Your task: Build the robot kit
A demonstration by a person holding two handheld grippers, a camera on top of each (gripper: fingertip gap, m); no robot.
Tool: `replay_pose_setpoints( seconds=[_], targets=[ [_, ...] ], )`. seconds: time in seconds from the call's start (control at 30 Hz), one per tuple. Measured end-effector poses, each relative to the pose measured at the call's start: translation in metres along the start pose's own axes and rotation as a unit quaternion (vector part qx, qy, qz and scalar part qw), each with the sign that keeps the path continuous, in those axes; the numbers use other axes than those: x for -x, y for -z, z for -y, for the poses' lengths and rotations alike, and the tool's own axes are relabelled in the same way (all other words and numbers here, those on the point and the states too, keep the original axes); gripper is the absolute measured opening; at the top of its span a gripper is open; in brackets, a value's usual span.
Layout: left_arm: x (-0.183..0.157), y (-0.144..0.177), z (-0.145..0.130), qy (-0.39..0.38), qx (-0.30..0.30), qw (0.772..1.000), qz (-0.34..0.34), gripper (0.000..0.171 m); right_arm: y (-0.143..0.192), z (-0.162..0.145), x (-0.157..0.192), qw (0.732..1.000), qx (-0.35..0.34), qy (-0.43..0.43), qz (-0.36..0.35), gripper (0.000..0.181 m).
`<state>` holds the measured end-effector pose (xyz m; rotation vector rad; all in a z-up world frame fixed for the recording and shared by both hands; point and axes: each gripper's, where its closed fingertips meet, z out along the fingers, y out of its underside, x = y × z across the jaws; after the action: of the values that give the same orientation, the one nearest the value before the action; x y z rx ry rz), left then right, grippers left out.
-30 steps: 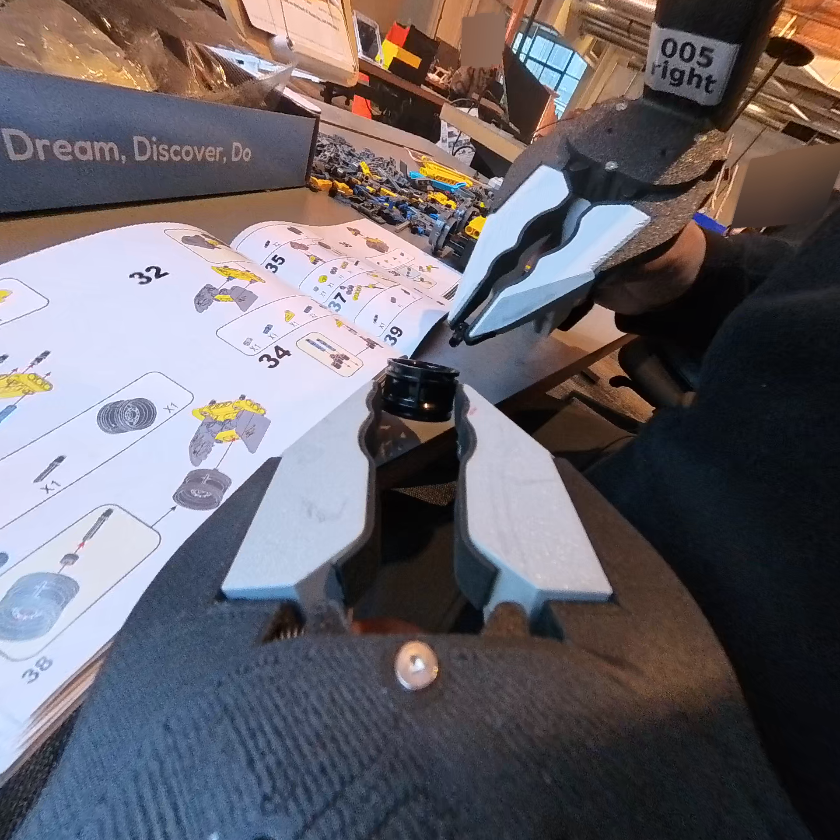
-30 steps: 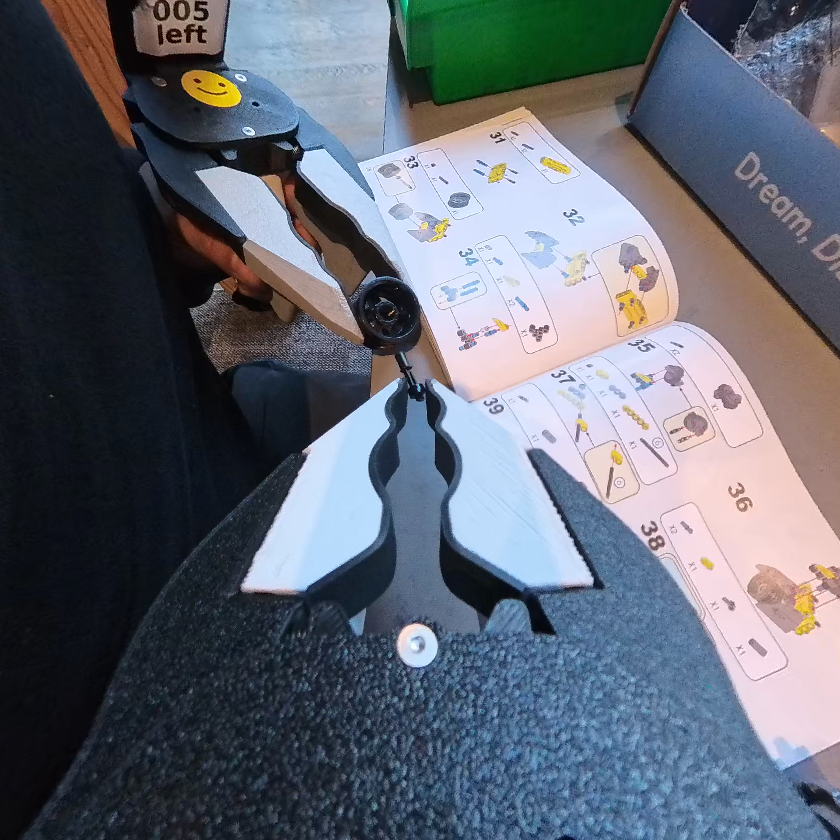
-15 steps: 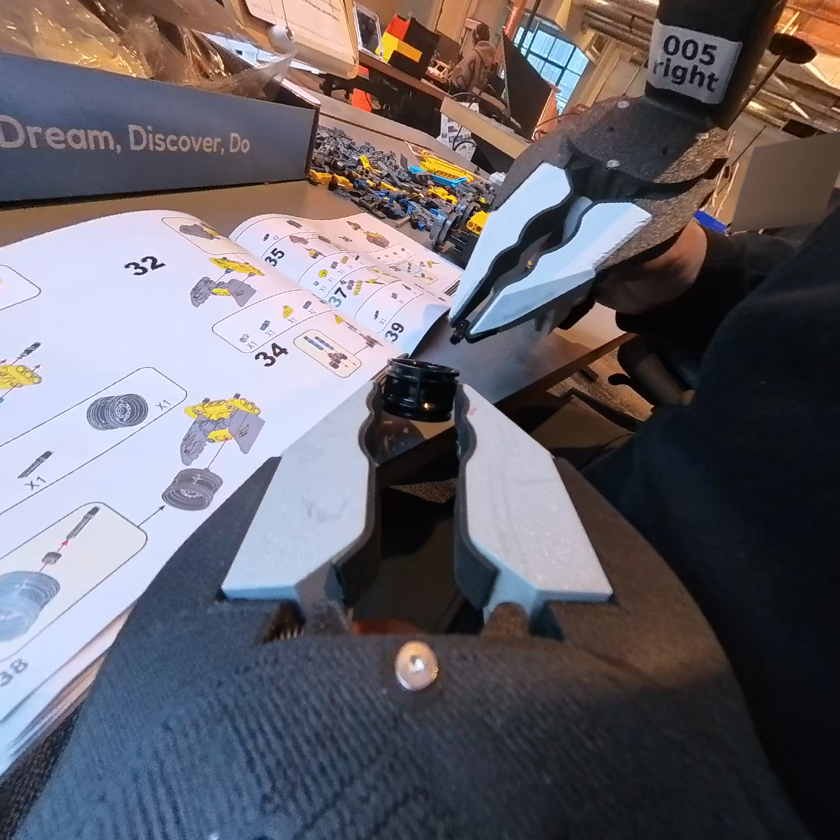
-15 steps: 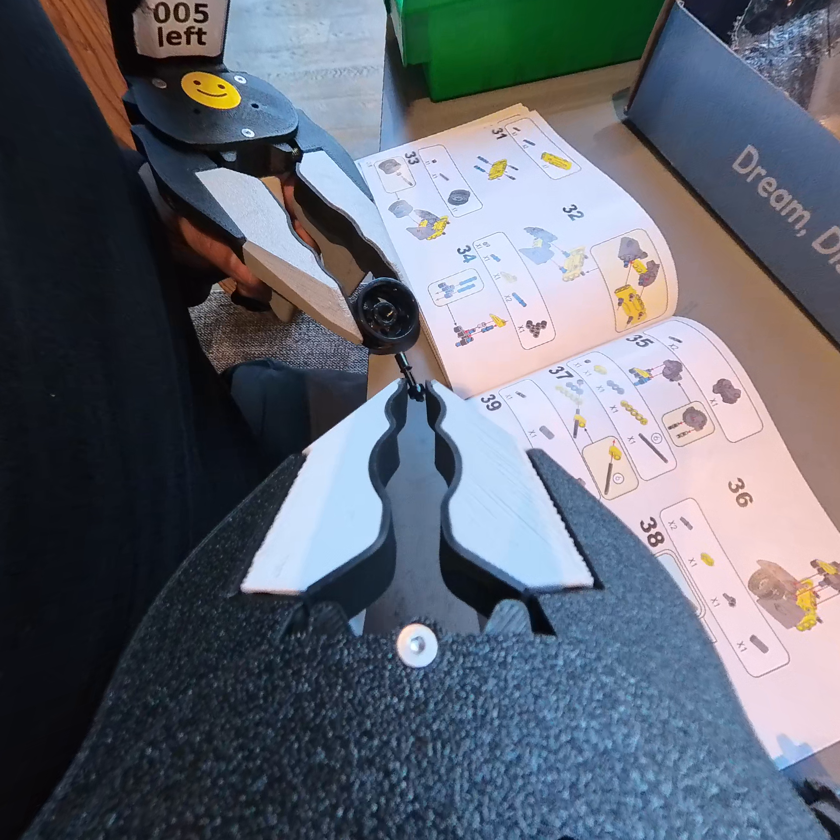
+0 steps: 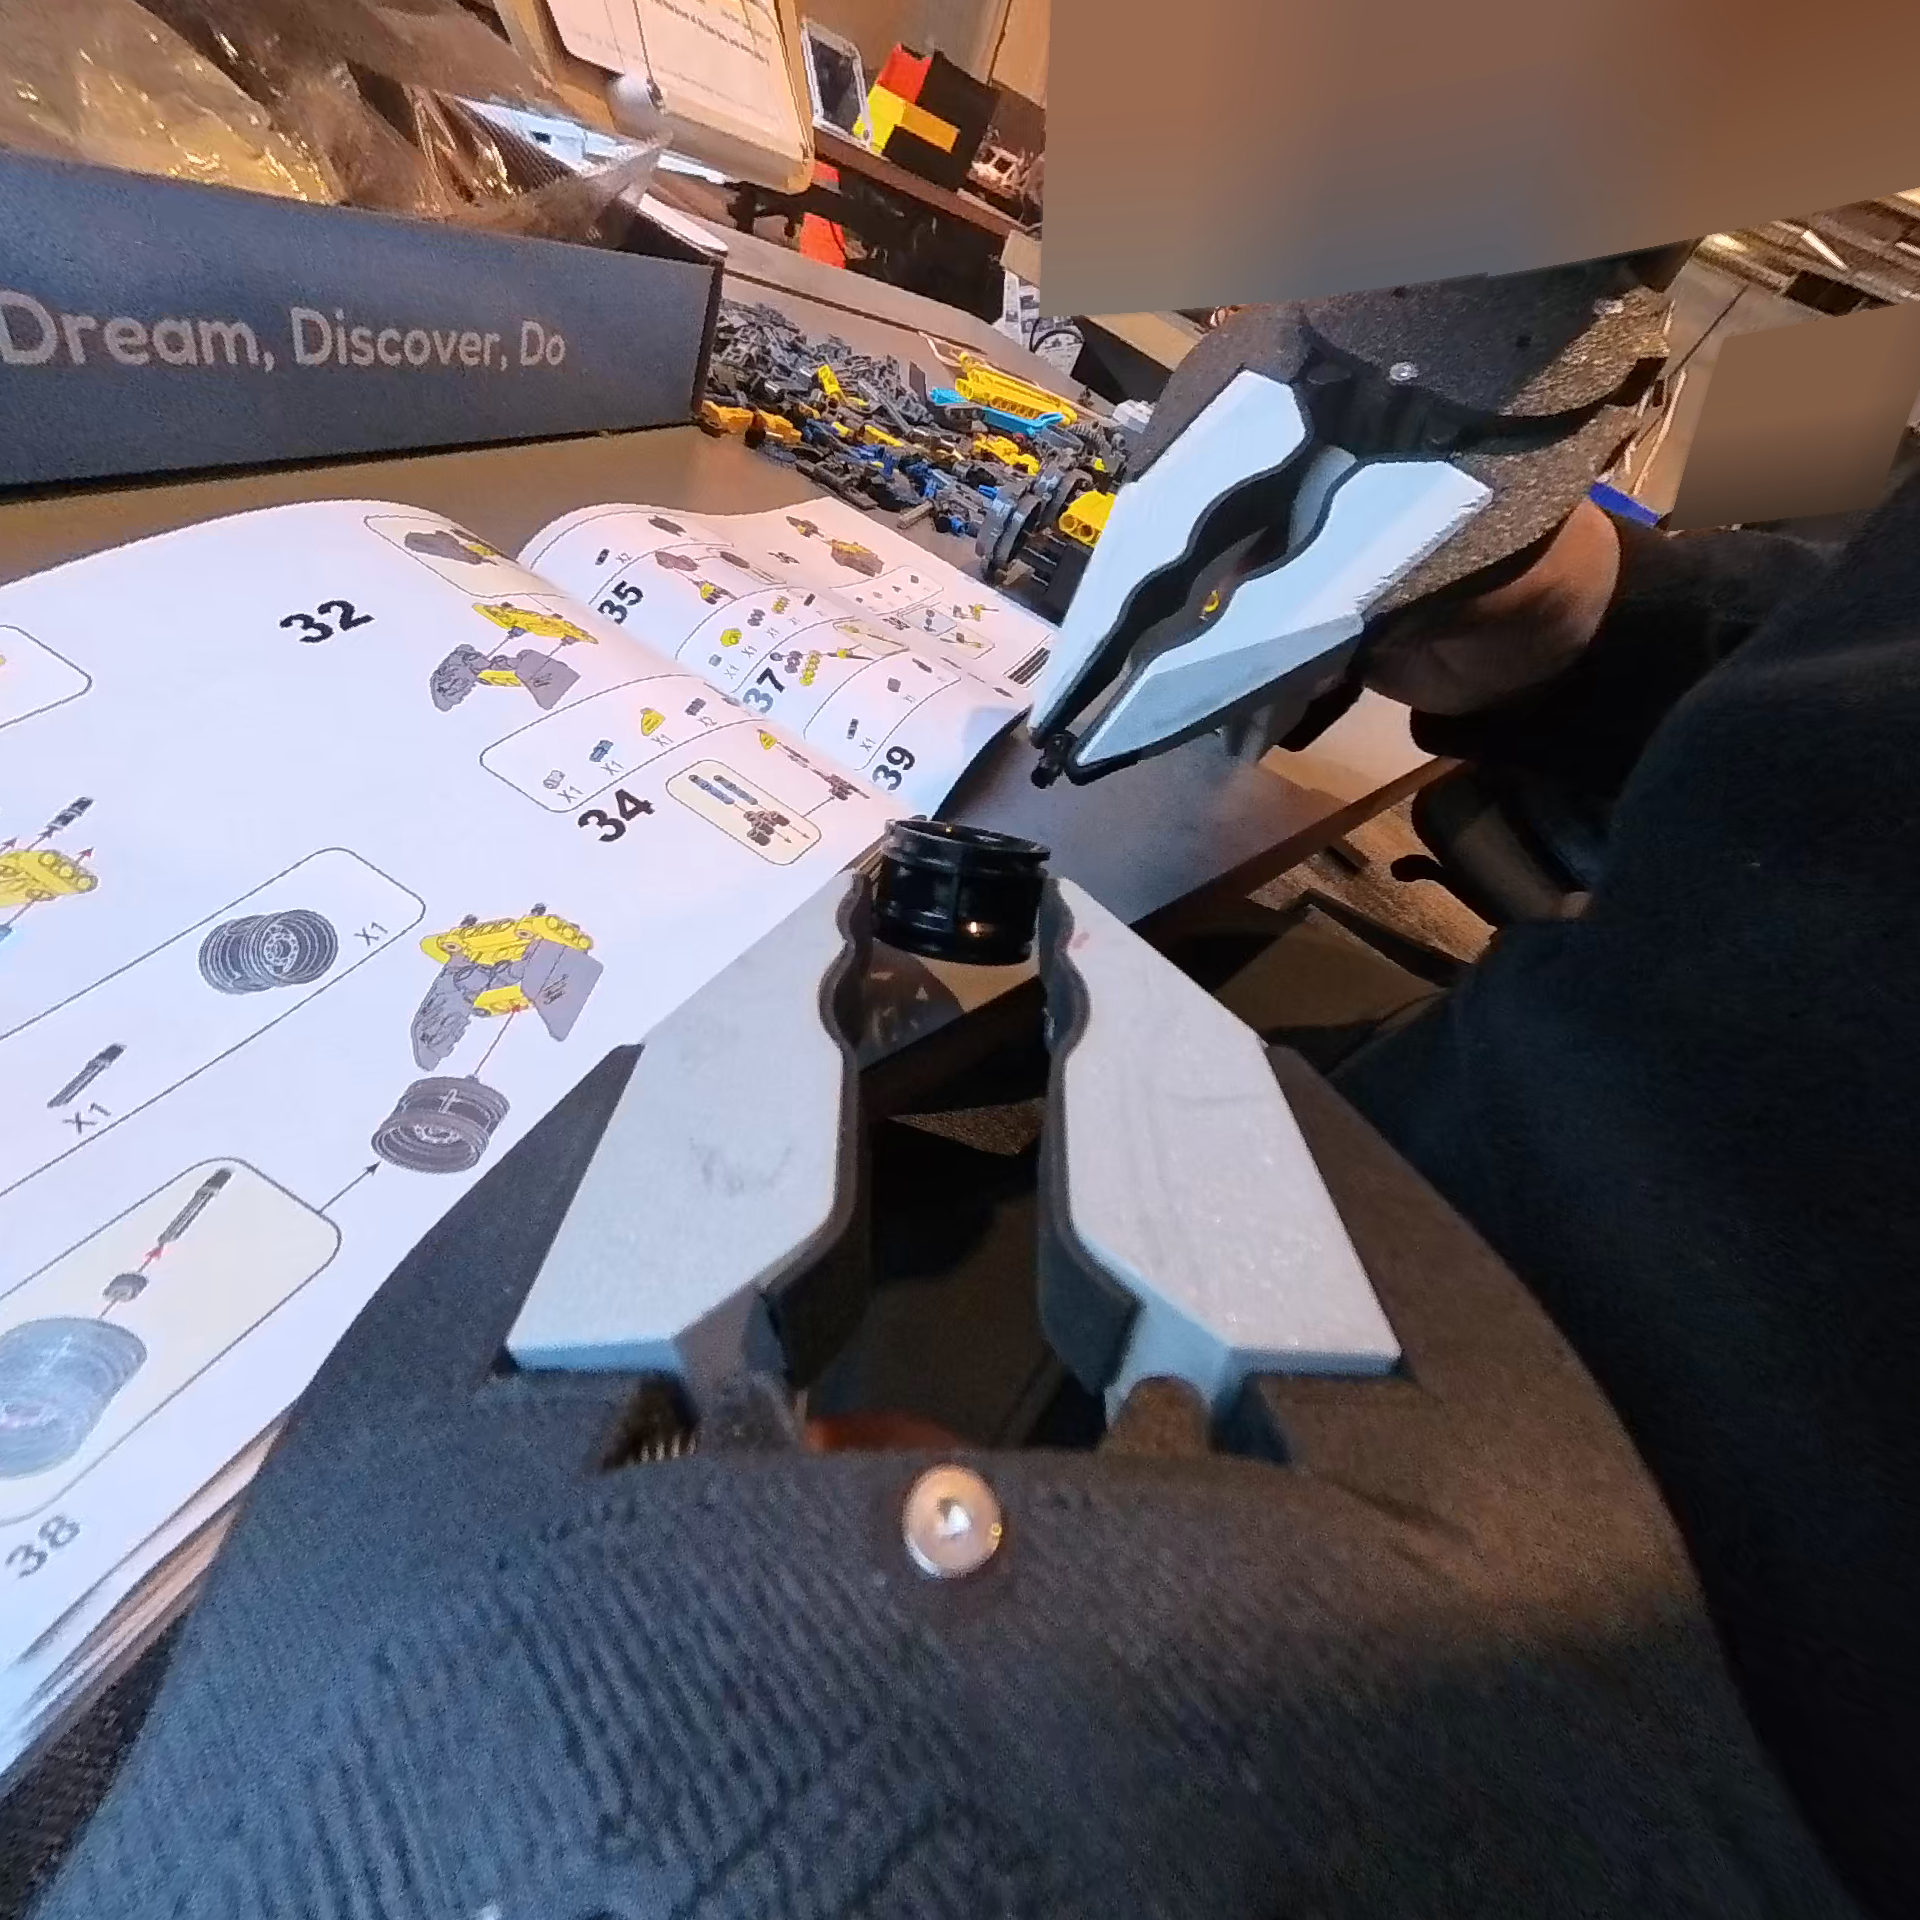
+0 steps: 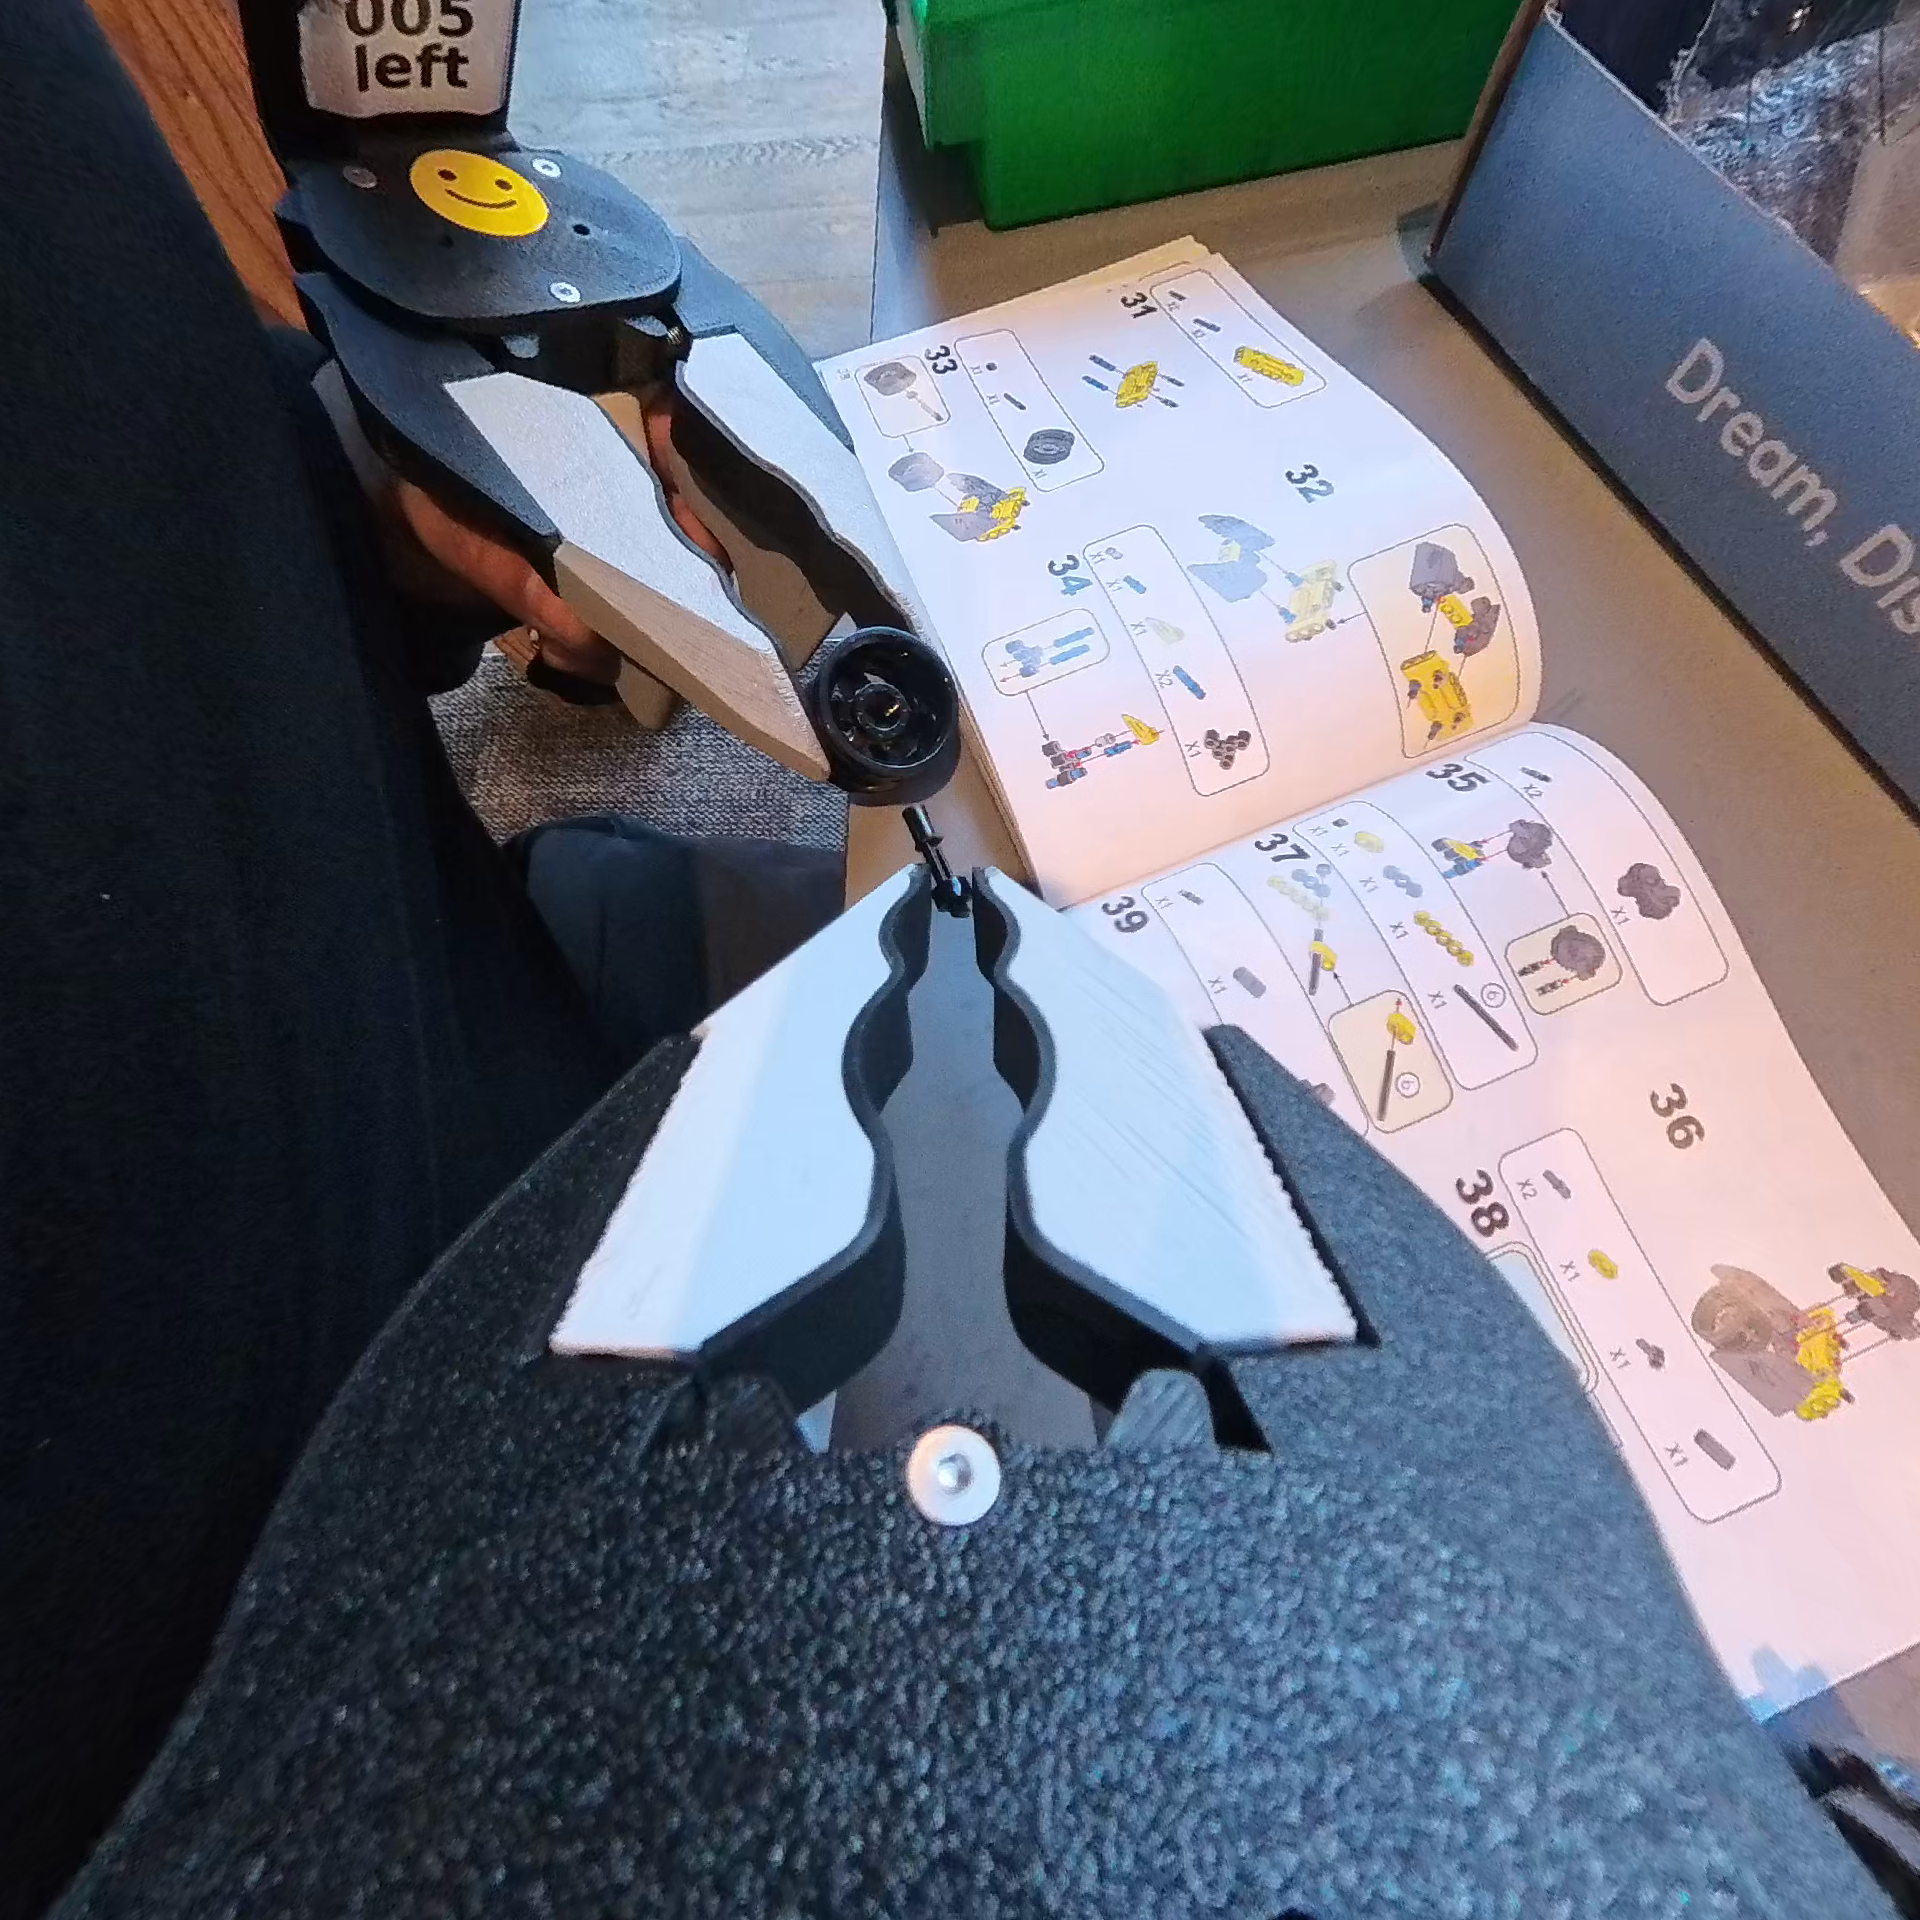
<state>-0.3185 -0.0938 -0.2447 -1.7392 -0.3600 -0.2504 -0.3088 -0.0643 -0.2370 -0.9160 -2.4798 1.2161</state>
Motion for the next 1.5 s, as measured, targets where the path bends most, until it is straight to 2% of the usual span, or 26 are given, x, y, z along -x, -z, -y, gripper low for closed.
replay_pose_setpoints(
  seconds=[0.93, 1.17, 1.5],
  targets=[
    [-0.007, -0.008, -0.004, -0.012, 0.011, 1.000, 0.001, 0.030, 0.020, -0.015, 0.004, 0.999, -0.026, -0.020, -0.022, 0.007],
    [-0.008, -0.006, -0.002, -0.018, 0.007, 1.000, 0.000, 0.030, 0.023, -0.011, 0.004, 0.999, -0.031, -0.018, -0.031, 0.007],
    [-0.020, -0.002, 0.015, -0.037, -0.035, 0.999, -0.012, 0.030, 0.050, -0.005, 0.016, 0.996, -0.061, -0.007, -0.066, 0.007]
  ],
)
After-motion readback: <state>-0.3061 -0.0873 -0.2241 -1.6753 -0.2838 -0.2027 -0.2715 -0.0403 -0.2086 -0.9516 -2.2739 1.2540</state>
